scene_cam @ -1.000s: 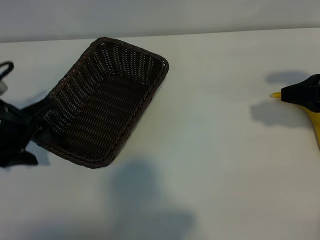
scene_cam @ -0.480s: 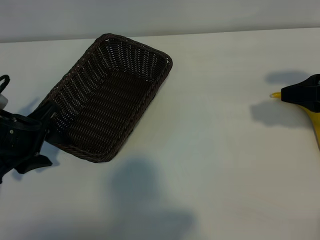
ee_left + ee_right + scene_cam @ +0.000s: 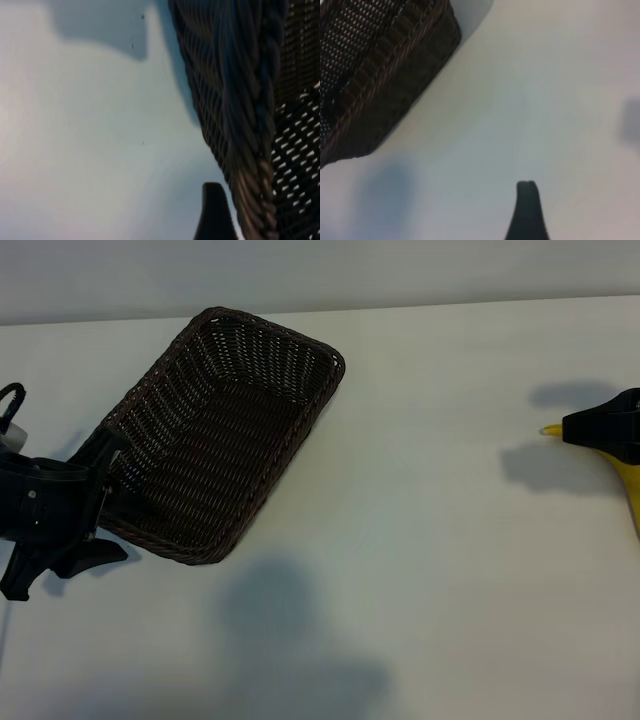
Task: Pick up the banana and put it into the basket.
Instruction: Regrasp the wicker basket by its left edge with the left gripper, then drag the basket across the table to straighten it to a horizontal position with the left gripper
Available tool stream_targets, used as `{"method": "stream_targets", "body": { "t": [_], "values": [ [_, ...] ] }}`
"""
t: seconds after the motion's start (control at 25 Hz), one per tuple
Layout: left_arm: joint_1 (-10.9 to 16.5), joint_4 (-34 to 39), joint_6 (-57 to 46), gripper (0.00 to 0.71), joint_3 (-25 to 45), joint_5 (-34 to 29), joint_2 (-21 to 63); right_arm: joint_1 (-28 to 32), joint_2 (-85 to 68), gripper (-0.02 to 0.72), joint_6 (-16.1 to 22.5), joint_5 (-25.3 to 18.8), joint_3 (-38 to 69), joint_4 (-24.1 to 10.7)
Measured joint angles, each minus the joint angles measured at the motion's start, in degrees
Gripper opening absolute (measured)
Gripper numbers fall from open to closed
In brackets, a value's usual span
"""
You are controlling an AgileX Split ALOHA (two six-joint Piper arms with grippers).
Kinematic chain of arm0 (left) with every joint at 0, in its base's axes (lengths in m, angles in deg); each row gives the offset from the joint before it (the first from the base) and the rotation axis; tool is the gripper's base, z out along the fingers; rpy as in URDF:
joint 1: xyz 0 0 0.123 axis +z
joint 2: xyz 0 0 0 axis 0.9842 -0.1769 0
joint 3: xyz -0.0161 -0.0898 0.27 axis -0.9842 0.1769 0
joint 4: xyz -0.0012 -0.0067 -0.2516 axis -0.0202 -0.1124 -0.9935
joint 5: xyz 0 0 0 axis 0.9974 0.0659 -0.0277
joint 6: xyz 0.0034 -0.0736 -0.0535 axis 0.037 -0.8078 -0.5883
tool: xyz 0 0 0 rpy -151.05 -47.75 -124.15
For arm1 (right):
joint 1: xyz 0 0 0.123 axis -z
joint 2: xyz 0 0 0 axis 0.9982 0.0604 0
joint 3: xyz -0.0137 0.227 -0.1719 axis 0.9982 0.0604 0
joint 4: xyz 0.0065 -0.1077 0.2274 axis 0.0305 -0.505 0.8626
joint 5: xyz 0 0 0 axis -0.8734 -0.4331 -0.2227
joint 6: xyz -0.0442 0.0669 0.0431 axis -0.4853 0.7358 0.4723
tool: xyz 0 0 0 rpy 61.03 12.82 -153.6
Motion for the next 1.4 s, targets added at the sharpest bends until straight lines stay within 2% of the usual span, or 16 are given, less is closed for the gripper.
{"method": "stream_targets", "body": {
  "t": [0.16,0.32,0.44,0.56,0.68,0.8,0.84,1.16,1.4],
  "values": [
    [0.0,0.0,0.1,0.527,0.0,2.9,-3.3,0.0,0.0,0.550,0.0,0.0,0.0,0.0],
    [0.0,-0.1,0.1,0.527,0.0,8.6,-7.3,0.0,0.0,0.550,0.0,0.0,0.0,0.0],
    [0.0,-0.1,0.1,0.501,0.0,11.3,-10.3,0.0,0.0,0.550,0.0,0.0,0.0,0.0],
    [0.0,-0.1,0.0,0.429,0.0,11.7,-12.5,0.0,0.0,0.549,0.0,0.0,0.0,0.0],
    [0.0,-0.9,-0.3,0.315,0.0,12.0,-14.1,0.0,0.0,0.549,0.0,0.0,0.0,0.0],
    [0.0,-1.3,-0.2,0.168,-0.2,12.8,-14.6,0.0,0.0,0.549,0.0,0.0,0.0,0.0],
    [0.0,-1.2,-0.3,0.157,-0.2,12.8,-14.6,0.0,0.0,0.549,0.0,0.0,0.0,0.0],
    [0.0,-1.2,0.5,0.157,-0.6,12.2,-14.6,0.0,0.0,0.549,0.0,0.0,0.0,0.0],
    [0.0,0.6,10.6,0.157,-6.8,5.8,-14.0,0.0,0.0,0.549,0.0,0.0,0.0,0.1]
  ]
}}
